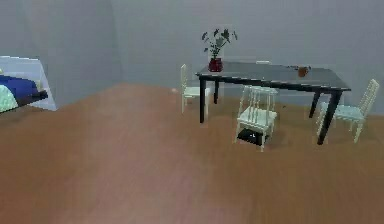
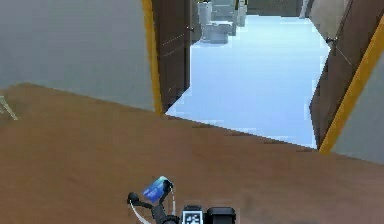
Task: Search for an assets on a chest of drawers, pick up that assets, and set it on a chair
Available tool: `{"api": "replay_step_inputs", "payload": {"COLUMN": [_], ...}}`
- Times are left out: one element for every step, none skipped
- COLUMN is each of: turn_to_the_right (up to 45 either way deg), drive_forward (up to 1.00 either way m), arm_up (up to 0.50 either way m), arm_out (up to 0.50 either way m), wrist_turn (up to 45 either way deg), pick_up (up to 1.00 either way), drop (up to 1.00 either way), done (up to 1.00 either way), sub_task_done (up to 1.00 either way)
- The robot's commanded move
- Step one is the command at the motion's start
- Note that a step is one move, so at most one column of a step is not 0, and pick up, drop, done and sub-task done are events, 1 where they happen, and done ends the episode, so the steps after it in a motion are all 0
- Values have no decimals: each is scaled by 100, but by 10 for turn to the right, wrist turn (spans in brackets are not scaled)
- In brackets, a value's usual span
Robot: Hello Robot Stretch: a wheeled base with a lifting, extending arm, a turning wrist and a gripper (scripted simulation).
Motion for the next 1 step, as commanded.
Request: {"api": "replay_step_inputs", "payload": {"turn_to_the_right": [0], "drive_forward": [100], "arm_up": [0], "arm_out": [0], "wrist_turn": [0], "pick_up": [0], "drop": [0], "done": [0], "sub_task_done": [0]}}
